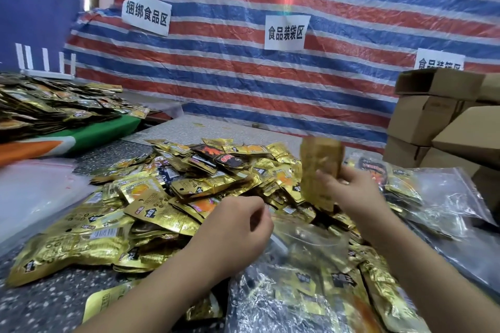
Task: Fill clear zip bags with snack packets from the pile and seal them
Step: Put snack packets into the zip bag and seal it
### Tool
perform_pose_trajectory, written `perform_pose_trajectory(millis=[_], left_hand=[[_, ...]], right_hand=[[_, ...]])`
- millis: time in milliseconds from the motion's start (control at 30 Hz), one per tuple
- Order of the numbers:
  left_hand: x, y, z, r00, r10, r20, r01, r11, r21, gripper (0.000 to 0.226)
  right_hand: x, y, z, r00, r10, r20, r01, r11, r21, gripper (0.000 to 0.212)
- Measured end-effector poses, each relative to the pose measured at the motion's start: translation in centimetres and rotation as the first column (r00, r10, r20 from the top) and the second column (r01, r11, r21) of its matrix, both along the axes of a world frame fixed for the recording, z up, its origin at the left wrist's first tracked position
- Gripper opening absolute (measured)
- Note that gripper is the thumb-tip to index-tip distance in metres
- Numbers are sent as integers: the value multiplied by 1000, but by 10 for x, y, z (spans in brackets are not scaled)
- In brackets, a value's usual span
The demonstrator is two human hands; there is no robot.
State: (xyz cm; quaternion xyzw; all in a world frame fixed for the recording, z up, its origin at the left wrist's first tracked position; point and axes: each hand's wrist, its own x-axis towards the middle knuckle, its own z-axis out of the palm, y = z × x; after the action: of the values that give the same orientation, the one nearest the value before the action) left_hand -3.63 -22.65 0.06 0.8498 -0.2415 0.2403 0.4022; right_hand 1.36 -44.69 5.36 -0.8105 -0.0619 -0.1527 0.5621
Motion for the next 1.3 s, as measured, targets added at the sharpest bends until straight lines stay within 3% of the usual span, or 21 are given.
perform_pose_trajectory(millis=[33, 100, 167, 233, 400, 467, 533, 700, 833, 900, 1033, 1100, 1200, 1300], left_hand=[[0, 0, 0, 1000, -5, 4, 5, 1000, 2, 36], [0, -1, 0, 1000, -23, 0, 23, 1000, 12, 34], [-2, -3, -1, 997, -64, -29, 65, 998, 12, 30], [-5, -6, 0, 995, -94, -41, 95, 995, 22, 26], [-7, -9, 0, 993, -116, -26, 117, 992, 38, 21], [-6, -8, 0, 993, -117, -29, 118, 993, 29, 20], [-5, -7, 0, 993, -114, -15, 114, 993, 13, 19], [-6, -7, 2, 992, -109, 60, 111, 994, -21, 20], [-7, -7, 3, 989, -120, 89, 125, 991, -49, 21], [-8, -7, 3, 988, -128, 87, 131, 991, -29, 21], [-7, -7, 2, 991, -124, 47, 126, 991, -35, 17], [-8, -7, 4, 985, -172, -28, 167, 976, -137, 5], [-8, -8, 6, 938, -282, -199, 192, 905, -379, 31], [-7, -11, 10, 931, -244, -272, 125, 913, -389, 13]], right_hand=[[-8, 0, 6, 997, 73, 11, -74, 975, 212, 24], [-25, 0, 13, 972, 223, 73, -227, 816, 532, 36], [-39, -2, 14, 944, 301, 138, -313, 678, 665, 29], [-52, -5, 7, 934, 313, 171, -343, 653, 676, 23], [-66, -9, -16, 949, 243, 202, -315, 770, 555, 25], [-70, -10, -20, 953, 194, 232, -276, 870, 409, 42], [-74, -11, -19, 940, 170, 297, -257, 924, 284, 37], [-80, -9, -17, 916, 219, 335, -273, 955, 121, 31], [-83, -14, -20, 934, 268, 234, -196, 937, -290, 46], [-81, -17, -22, 951, 246, 185, -153, 900, -407, 45], [-76, -19, -26, 969, 228, 97, -164, 884, -439, 37], [-75, -19, -26, 971, 200, 128, -136, 910, -392, 39], [-73, -19, -24, 978, 147, 149, -104, 958, -267, 33], [-74, -21, -21, 981, 141, 129, -112, 971, -209, 33]])
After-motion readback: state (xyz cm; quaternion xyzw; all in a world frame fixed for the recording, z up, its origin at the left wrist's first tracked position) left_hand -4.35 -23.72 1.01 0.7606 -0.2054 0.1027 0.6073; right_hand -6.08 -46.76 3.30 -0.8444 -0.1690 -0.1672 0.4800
